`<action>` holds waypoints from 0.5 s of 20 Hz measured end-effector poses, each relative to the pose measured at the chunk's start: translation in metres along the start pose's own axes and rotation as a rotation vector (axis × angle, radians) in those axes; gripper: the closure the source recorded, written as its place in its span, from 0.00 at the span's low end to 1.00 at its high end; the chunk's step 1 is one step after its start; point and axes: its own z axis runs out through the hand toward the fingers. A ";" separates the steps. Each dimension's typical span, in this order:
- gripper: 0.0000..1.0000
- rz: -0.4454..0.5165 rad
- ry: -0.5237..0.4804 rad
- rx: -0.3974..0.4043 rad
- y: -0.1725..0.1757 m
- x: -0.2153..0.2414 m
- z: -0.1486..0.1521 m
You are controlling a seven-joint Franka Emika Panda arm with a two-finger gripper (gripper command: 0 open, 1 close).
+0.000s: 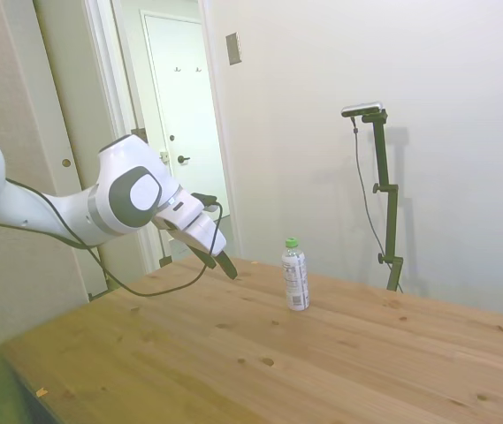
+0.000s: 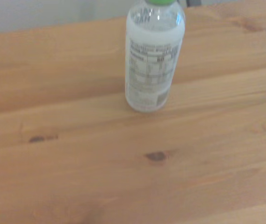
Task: Stand the water bottle
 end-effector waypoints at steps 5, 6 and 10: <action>0.00 -0.114 -0.148 -0.040 0.026 0.004 -0.018; 0.00 -0.138 -0.168 -0.052 0.029 -0.002 -0.017; 0.00 -0.205 -0.235 -0.100 0.045 -0.018 -0.004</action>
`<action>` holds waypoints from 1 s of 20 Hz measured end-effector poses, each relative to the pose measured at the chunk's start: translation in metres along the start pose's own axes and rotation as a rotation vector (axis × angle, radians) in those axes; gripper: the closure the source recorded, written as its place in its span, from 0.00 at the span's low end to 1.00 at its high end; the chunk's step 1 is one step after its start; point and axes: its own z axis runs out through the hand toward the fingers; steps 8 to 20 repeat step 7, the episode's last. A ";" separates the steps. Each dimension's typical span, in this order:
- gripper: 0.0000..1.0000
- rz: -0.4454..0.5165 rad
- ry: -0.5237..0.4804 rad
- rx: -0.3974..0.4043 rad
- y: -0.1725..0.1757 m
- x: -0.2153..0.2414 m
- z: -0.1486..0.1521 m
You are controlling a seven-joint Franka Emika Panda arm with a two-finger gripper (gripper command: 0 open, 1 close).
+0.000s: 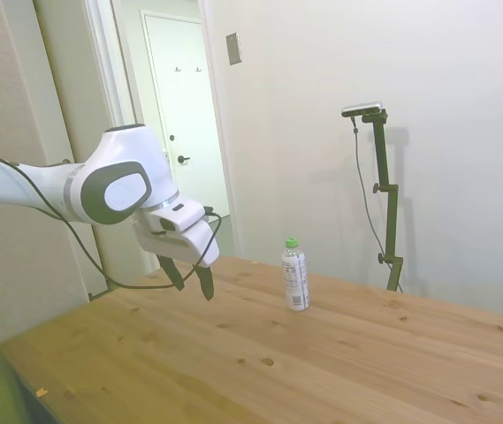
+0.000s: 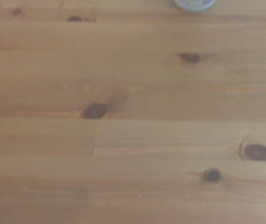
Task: Stand the water bottle
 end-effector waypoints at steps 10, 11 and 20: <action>0.00 -0.012 -0.064 -0.027 0.022 -0.015 0.016; 0.00 -0.012 -0.064 -0.027 0.022 -0.015 0.016; 0.00 -0.012 -0.064 -0.027 0.022 -0.015 0.016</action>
